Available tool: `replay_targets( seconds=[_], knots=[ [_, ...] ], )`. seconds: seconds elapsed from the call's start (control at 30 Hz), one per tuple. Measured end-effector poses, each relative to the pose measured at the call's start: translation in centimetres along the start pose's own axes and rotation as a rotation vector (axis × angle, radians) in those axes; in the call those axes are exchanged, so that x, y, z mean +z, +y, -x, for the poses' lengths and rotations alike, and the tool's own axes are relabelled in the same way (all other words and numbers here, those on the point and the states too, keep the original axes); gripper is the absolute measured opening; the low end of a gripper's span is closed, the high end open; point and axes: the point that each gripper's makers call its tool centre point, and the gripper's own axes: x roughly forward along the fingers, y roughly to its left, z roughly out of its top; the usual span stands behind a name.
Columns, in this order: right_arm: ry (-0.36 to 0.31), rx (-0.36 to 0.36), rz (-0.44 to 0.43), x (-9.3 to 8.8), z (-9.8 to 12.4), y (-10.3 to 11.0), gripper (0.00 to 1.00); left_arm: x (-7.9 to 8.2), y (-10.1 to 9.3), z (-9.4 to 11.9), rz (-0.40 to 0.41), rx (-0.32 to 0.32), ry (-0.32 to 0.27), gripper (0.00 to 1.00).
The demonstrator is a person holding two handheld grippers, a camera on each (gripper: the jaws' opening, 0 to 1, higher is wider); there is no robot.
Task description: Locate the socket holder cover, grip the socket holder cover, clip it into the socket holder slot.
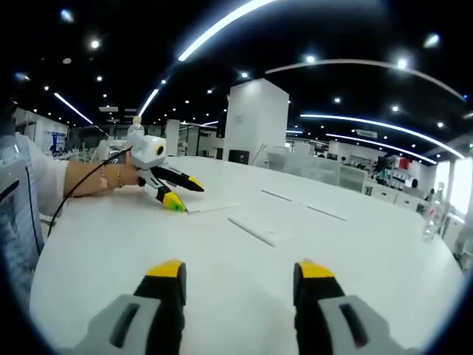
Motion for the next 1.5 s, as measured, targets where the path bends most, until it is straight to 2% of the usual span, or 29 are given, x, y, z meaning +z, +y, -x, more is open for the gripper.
replay_targets(
  seconds=[0.5,0.9,1.23,1.5],
  knots=[
    [0.000,-0.006,-0.002,0.1,0.0,-0.2,0.59,0.1,0.8,-0.8,-0.001,-0.001,0.018,0.57],
    [0.003,-0.011,-0.002,0.2,-0.1,-0.4,0.59,0.2,1.7,-1.1,0.030,0.010,0.024,0.56],
    [0.002,-0.010,-0.001,0.3,-0.2,-0.3,0.59,0.1,2.4,-1.3,0.049,0.017,0.036,0.62],
    [-0.001,-0.008,0.004,0.5,-0.2,-0.3,0.59,-0.1,2.4,-1.2,0.072,0.023,0.053,0.62]
  ],
)
